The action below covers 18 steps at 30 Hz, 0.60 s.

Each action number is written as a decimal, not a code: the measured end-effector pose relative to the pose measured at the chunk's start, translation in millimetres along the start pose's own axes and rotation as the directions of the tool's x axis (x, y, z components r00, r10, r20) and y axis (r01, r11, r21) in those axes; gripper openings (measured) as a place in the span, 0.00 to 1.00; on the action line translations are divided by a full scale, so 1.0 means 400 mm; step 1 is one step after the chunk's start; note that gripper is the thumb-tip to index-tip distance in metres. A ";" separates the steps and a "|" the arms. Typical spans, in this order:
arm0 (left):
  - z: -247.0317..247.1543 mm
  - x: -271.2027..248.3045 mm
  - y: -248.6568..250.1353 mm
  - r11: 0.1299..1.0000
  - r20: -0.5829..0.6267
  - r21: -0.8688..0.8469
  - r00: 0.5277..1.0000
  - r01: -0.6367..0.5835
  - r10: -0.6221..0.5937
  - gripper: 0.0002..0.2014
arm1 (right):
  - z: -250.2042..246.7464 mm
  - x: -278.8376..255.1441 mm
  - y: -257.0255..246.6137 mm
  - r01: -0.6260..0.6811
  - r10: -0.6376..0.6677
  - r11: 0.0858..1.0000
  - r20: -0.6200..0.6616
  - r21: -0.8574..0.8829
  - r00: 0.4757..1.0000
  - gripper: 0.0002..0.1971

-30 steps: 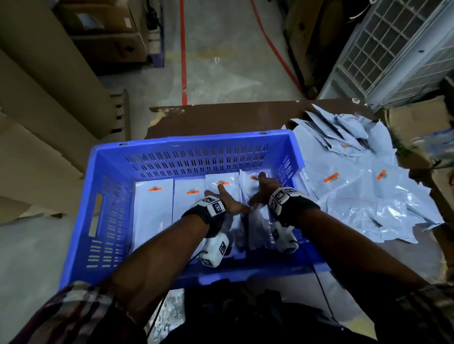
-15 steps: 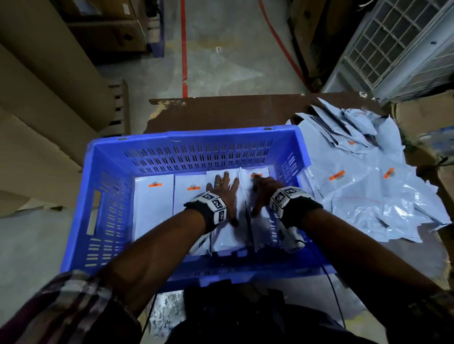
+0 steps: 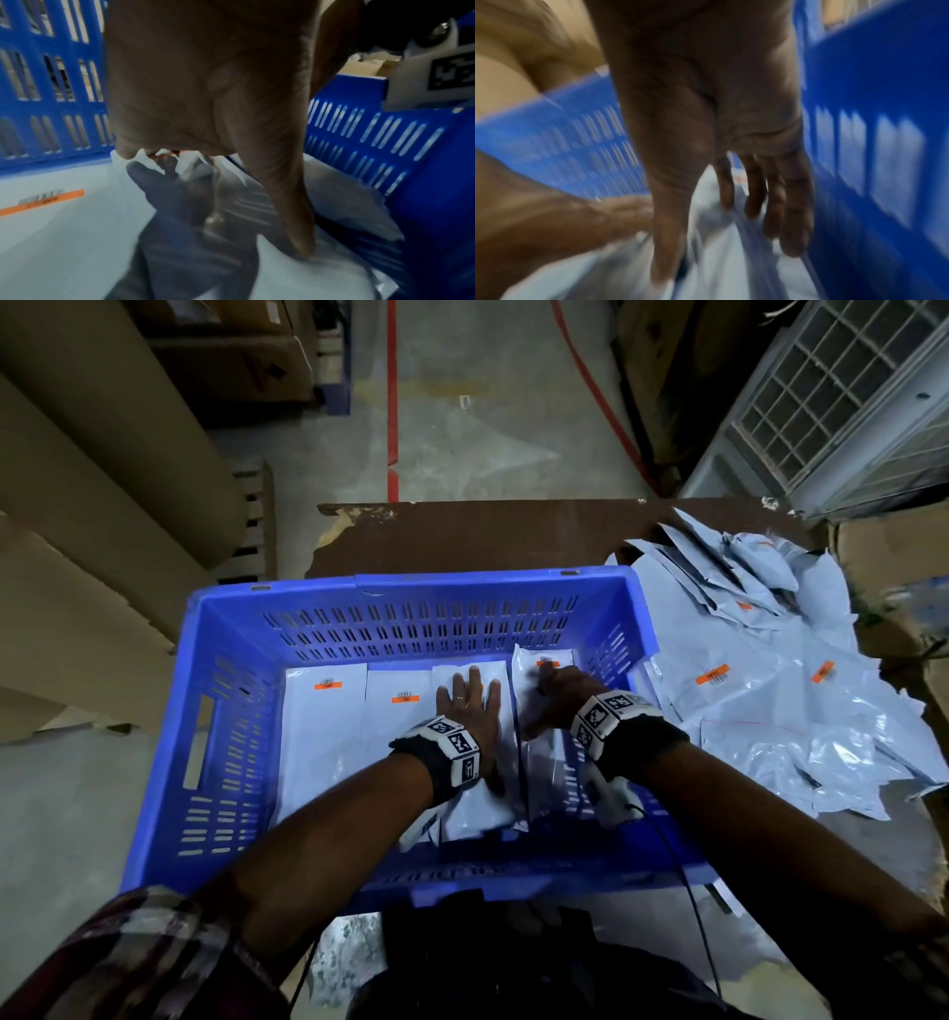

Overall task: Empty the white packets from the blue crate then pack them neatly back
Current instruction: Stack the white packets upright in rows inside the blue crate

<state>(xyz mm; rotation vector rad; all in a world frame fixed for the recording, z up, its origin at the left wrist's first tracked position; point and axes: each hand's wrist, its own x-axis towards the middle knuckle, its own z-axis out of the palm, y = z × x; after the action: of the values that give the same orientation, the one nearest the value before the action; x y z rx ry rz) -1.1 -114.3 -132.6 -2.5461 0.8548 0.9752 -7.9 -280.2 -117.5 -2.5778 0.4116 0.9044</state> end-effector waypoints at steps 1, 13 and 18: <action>-0.002 0.000 0.001 1.000 -0.022 -0.004 1.000 -0.006 0.006 0.58 | -0.017 -0.006 -0.009 0.012 -0.012 0.999 -0.008 -0.033 1.000 0.53; 0.037 0.029 0.001 0.997 -0.016 -0.082 1.000 -0.015 0.014 0.54 | 0.019 -0.038 -0.052 0.062 -0.047 0.980 0.083 -0.191 0.995 0.65; 0.039 0.032 -0.005 0.997 -0.027 -0.071 1.000 -0.017 0.015 0.50 | 0.031 -0.048 -0.057 0.050 -0.048 0.985 0.013 -0.166 0.999 0.53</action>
<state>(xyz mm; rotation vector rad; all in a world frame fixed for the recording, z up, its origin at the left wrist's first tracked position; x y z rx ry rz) -0.3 -111.4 -152.4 -2.6215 0.8634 0.9962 -20.2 -251.7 -108.2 -2.7205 0.2790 0.9709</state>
